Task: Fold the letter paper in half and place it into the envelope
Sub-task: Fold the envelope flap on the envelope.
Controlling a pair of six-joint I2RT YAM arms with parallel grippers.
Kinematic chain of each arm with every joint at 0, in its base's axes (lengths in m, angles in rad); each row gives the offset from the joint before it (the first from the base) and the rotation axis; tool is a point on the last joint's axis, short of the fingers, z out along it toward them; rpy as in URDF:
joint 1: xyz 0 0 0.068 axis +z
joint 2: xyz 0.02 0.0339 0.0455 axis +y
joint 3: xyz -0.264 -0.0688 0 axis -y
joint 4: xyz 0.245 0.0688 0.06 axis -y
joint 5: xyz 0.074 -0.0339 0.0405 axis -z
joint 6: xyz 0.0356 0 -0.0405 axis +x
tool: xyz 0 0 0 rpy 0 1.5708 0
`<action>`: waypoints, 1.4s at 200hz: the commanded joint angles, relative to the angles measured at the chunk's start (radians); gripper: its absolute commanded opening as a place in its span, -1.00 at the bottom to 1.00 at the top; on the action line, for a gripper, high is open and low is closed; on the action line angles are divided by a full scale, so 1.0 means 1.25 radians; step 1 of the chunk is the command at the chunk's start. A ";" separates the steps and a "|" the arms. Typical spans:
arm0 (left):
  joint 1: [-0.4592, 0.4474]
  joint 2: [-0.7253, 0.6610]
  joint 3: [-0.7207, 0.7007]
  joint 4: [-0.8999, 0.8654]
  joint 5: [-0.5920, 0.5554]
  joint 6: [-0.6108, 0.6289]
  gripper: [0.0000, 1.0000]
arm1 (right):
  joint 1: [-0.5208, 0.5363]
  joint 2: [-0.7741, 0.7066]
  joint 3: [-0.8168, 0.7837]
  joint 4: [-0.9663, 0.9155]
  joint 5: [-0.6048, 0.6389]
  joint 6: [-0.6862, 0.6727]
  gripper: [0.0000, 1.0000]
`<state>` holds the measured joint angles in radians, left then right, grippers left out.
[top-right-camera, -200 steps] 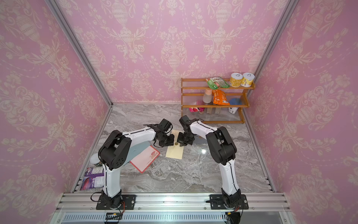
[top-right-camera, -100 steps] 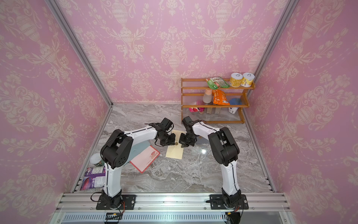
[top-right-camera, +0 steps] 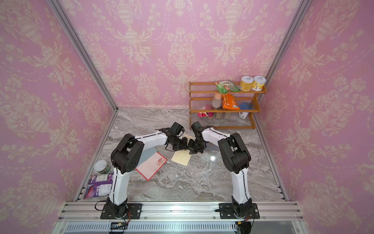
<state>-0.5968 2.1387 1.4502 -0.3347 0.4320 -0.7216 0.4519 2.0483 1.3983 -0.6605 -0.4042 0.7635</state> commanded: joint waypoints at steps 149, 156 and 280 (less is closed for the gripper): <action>-0.001 -0.080 -0.080 -0.169 -0.044 0.127 -1.00 | 0.003 0.065 -0.031 -0.044 0.063 0.019 -1.00; -0.007 -0.069 -0.073 -0.166 -0.042 0.122 -1.00 | 0.004 0.066 -0.033 -0.040 0.060 0.022 -1.00; 0.037 -0.050 -0.109 -0.133 -0.038 0.119 -1.00 | -0.002 0.070 -0.045 -0.025 0.055 0.041 -1.00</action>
<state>-0.6003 2.0686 1.3762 -0.4263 0.4438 -0.6174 0.4461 2.0506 1.3941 -0.6479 -0.4267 0.8013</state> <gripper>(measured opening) 0.038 0.033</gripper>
